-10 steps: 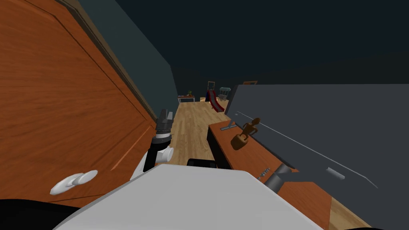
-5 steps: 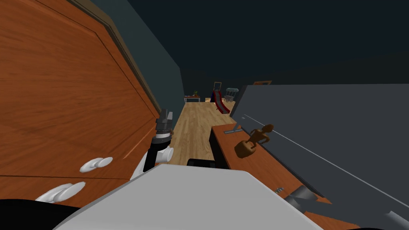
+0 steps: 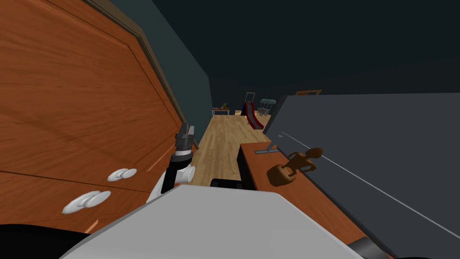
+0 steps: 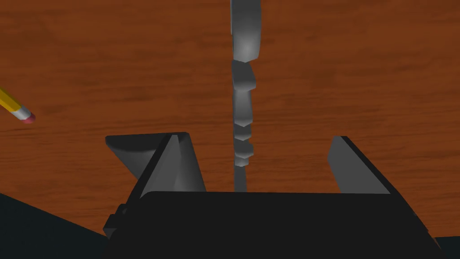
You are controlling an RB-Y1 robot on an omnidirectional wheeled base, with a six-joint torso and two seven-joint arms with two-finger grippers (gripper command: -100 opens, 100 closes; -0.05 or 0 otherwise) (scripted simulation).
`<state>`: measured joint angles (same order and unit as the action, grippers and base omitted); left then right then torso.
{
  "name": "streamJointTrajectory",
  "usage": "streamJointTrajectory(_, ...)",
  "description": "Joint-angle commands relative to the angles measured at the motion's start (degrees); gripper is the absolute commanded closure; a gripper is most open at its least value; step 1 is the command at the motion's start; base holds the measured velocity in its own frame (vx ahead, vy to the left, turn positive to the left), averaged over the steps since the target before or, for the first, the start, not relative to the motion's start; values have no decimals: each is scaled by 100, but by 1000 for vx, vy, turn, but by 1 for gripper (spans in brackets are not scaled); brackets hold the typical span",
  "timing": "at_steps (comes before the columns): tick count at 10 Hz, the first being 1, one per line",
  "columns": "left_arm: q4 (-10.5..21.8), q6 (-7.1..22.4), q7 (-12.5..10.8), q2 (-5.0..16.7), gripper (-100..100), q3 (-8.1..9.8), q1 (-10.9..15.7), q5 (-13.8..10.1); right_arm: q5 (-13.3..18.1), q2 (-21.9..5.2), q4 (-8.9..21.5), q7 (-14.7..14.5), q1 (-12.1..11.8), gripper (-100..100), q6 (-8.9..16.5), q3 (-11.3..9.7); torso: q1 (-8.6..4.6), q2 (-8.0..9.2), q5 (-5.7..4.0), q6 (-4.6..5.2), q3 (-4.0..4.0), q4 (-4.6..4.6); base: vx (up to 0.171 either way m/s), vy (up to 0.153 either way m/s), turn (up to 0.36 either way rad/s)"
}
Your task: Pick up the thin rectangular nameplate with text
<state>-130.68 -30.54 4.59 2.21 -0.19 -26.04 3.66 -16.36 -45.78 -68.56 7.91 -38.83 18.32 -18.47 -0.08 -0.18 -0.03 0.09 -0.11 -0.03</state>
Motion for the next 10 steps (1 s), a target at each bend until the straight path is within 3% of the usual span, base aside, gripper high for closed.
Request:
streamJointTrajectory(1,0,0,0,0,0,0,0,0,0,0,0,0,0,0,0,0,0,0,0,0,0,0,3,-6,-3)
streamJointTrajectory(2,0,0,0,0,0,0,0,0,63,152,206,-47,112,-100,-59,15,8,5,2,0,3,1,-1,-21,25)
streamJointTrajectory(7,0,0,0,0,0,0,0,0,210,505,682,-157,371,-100,-190,50,10,12,2,0,7,3,-10,-20,31)
streamJointTrajectory(8,0,0,0,0,0,0,1,0,180,434,578,-133,313,-100,-157,48,10,12,2,0,7,3,-4,-4,12)
streamJointTrajectory(9,0,0,0,0,0,0,0,0,183,442,590,-139,320,100,-165,48,12,11,3,0,7,3,0,0,0)
streamJointTrajectory(10,0,0,0,0,0,0,0,0,182,441,589,-139,319,100,-164,48,13,10,4,0,6,2,0,0,0)
